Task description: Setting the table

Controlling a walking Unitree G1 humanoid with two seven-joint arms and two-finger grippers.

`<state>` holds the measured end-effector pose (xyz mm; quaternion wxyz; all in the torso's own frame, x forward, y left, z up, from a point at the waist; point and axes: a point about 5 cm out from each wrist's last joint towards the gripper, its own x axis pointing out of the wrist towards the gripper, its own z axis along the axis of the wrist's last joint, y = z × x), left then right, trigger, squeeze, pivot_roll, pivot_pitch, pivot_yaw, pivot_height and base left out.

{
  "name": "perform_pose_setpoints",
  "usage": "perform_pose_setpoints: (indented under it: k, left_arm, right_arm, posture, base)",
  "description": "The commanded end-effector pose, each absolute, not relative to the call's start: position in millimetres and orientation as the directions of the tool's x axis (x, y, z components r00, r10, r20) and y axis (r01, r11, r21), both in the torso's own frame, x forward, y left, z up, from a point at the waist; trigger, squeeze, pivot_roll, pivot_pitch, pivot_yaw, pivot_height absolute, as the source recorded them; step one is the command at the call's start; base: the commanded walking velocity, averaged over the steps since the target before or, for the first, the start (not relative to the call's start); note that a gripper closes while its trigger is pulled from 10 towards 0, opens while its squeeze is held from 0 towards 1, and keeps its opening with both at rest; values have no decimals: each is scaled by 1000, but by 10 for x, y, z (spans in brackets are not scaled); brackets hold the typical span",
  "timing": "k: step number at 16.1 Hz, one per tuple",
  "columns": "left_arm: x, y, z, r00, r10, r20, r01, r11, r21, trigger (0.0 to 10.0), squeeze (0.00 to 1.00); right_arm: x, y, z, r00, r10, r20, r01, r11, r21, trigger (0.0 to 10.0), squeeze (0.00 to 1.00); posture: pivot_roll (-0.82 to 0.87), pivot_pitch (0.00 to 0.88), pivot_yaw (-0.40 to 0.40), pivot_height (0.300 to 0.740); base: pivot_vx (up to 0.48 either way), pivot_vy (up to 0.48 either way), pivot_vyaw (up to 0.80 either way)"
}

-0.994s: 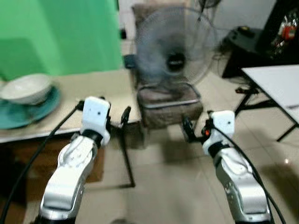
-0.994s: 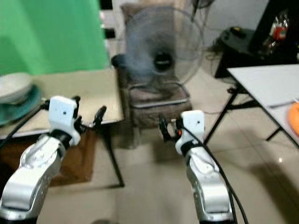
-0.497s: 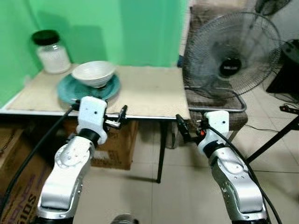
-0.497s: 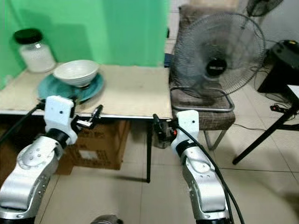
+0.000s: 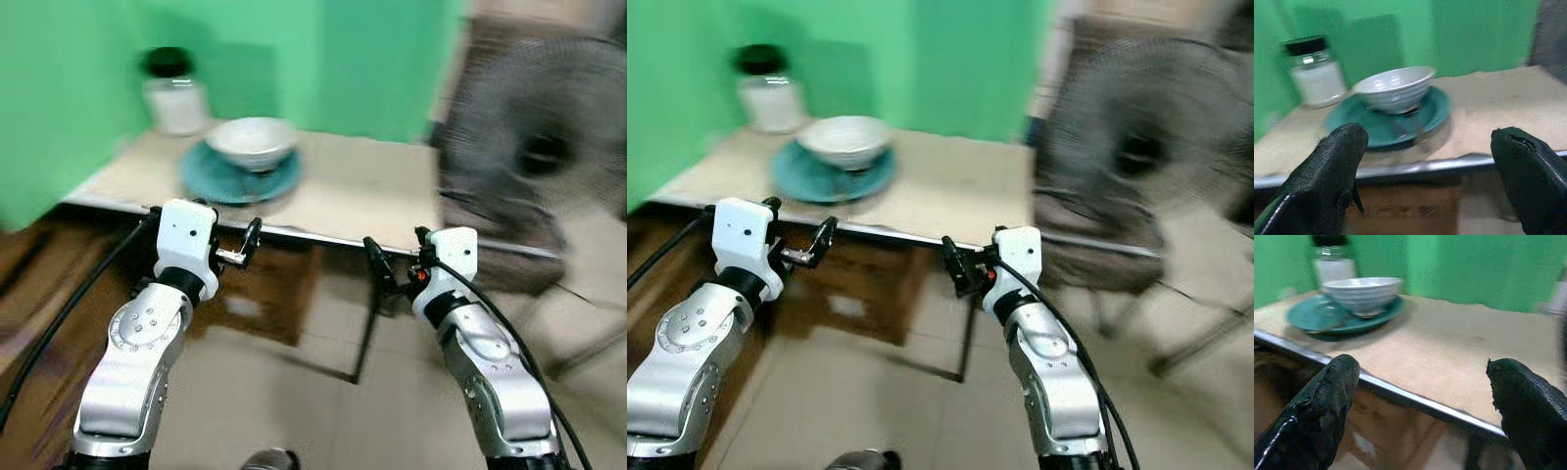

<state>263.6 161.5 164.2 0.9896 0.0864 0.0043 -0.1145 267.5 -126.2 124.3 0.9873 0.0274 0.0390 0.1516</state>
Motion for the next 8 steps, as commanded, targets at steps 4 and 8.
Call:
perform_pose_setpoints:
  k: [4, 8]
  left_arm:
    - [2633, 1579, 1682, 971, -238, -14, 236, 953, 190, 10000, 0]
    - [2639, 1576, 1695, 969, -246, -17, 244, 949, 197, 10000, 0]
  right_arm:
    - [2692, -1264, 1214, 949, 306, -81, -300, 951, 80, 10000, 816]
    - [2702, -1237, 1213, 943, 323, -80, -318, 945, 69, 10000, 816]
  posture:
    - [113, 0, -3, 740]
    - [115, 0, -3, 740]
  base:
    - [0, 0, 752]
    - [0, 0, 0]
